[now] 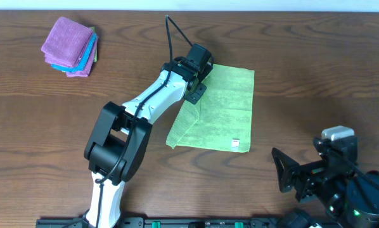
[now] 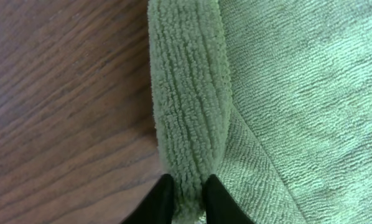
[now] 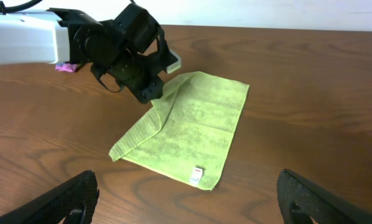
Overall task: Fold the cloth
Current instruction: 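Grasp the folded-under left edge with the left gripper and unfold it, then release the cloth and retract the left gripper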
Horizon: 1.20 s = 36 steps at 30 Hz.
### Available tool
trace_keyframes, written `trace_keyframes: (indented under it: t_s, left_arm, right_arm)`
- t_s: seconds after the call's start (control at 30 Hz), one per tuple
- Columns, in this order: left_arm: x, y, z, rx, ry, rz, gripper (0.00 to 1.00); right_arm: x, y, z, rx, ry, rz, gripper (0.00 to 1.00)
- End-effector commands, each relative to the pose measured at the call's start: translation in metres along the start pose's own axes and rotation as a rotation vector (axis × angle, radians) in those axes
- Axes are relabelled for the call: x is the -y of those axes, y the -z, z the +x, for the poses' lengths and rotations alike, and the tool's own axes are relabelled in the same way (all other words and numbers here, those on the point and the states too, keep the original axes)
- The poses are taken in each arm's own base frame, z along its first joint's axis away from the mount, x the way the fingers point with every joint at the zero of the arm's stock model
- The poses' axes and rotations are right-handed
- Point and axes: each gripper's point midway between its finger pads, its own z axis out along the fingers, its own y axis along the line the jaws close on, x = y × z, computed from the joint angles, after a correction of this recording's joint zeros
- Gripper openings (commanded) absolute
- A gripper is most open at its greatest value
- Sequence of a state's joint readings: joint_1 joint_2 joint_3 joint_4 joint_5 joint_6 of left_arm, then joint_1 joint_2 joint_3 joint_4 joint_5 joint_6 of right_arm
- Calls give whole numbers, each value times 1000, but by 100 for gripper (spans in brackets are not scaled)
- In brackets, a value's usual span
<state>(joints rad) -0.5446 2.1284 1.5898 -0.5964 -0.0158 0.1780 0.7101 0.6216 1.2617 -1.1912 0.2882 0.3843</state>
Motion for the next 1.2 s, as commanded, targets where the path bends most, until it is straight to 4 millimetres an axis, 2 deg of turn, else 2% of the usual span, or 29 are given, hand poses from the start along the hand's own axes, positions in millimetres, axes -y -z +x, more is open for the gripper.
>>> trace_keyframes:
  t_s: [0.0, 0.1, 0.13, 0.23, 0.53, 0.57, 0.6, 0.63, 0.67, 0.7, 0.77, 0.8, 0.97, 1.1, 1.13, 1.17]
  left_arm:
    - [-5, -6, 4, -16, 1, -22, 11]
    - [-18, -5, 3, -13, 7, -88, 10]
    - [-33, -4, 2, -9, 15, -153, 6]
    - [-56, -2, 0, 5, 41, -236, 6]
    - [-102, 0, -6, 61, 130, -287, 6]
    - [-107, 0, -7, 68, 141, -292, 9]
    - [-111, 0, -8, 77, 149, -295, 24]
    - [-114, 0, -9, 83, 155, -297, 58]
    - [-116, 0, -9, 86, 159, -299, 76]
    - [-117, 1, -9, 87, 162, -300, 88]
    - [-119, 1, -8, 86, 163, -302, 96]
    - [-119, 0, -7, 82, 163, -301, 97]
    - [-113, -1, 10, 8, 150, -286, 93]
    - [-104, 11, 23, -42, 173, -243, 92]
    - [-99, 17, 23, -39, 178, -215, 92]
    - [-93, 26, 20, -27, 180, -170, 92]
  right_arm:
    - [-1, -1, 0, -5, -6, 2, 91]
    - [-2, -1, 1, -8, -6, -4, 91]
    - [-2, -1, 2, -11, -5, -5, 91]
    - [-2, -1, 3, -17, -3, -7, 91]
    - [-5, -1, 9, -45, 1, -26, 86]
    - [-5, -1, 9, -44, 1, -26, 86]
    - [-5, -1, 9, -44, 0, -26, 86]
    - [-5, -1, 9, -44, -7, -26, 87]
    - [-5, -1, 9, -44, -9, -26, 87]
    - [-5, -1, 9, -45, -10, -26, 87]
    - [-5, -2, 9, -48, -9, -24, 87]
    - [-5, -3, 9, -51, -8, -23, 86]
    - [-7, -16, 14, -106, 10, 4, 86]
    - [-4, -35, 20, -174, 50, 71, 87]
    - [-3, -40, 21, -189, 58, 90, 89]
    - [-3, -46, 22, -207, 67, 108, 99]
